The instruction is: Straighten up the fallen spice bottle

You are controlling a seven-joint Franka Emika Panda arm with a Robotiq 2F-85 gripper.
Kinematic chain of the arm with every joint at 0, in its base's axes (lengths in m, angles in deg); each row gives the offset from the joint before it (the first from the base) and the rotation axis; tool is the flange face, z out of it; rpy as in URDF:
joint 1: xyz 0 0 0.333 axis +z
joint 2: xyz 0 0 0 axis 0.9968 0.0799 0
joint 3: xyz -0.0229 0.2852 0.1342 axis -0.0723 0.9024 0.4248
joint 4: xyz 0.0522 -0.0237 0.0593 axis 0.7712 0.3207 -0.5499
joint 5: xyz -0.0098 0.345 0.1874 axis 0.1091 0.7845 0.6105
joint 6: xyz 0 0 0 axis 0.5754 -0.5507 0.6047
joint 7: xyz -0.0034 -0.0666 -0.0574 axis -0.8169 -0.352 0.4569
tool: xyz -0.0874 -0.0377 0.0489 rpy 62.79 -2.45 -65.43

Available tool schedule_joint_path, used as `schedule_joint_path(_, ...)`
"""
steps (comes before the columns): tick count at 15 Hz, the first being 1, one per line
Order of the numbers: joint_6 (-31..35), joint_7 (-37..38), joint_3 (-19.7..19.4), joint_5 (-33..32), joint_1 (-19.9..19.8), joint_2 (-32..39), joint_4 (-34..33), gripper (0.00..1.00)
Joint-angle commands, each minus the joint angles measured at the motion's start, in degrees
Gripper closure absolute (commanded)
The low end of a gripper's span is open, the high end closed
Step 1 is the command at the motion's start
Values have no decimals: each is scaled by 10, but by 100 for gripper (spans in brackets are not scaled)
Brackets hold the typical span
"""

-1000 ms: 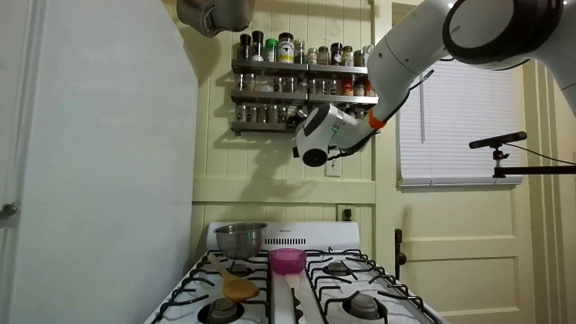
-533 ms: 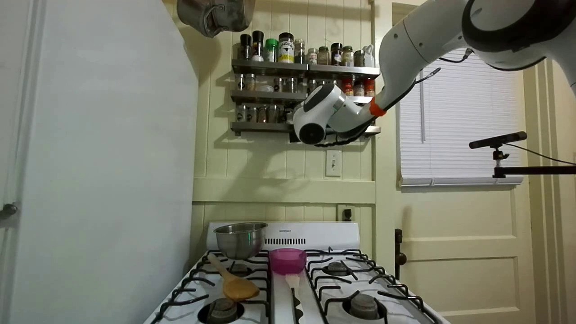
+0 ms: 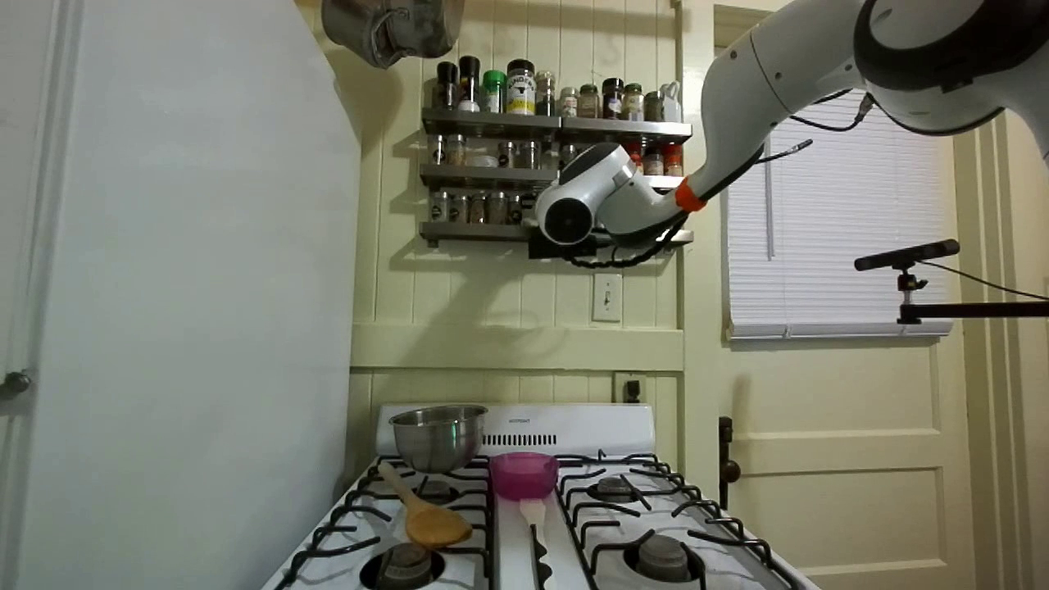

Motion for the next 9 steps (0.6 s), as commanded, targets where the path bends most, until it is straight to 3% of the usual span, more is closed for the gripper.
schedule_joint_path(1, 24, -6, 30, 23, -29, 0, -13, 74)
schedule_joint_path(4, 35, -14, 39, 45, -41, 0, -18, 73)
schedule_joint_path(5, 37, -13, 41, 53, -44, 1, -21, 53)
schedule_joint_path(6, 36, -15, 42, 57, -46, 2, -23, 67)
schedule_joint_path(9, 44, -14, 45, 65, -51, 4, -31, 74)
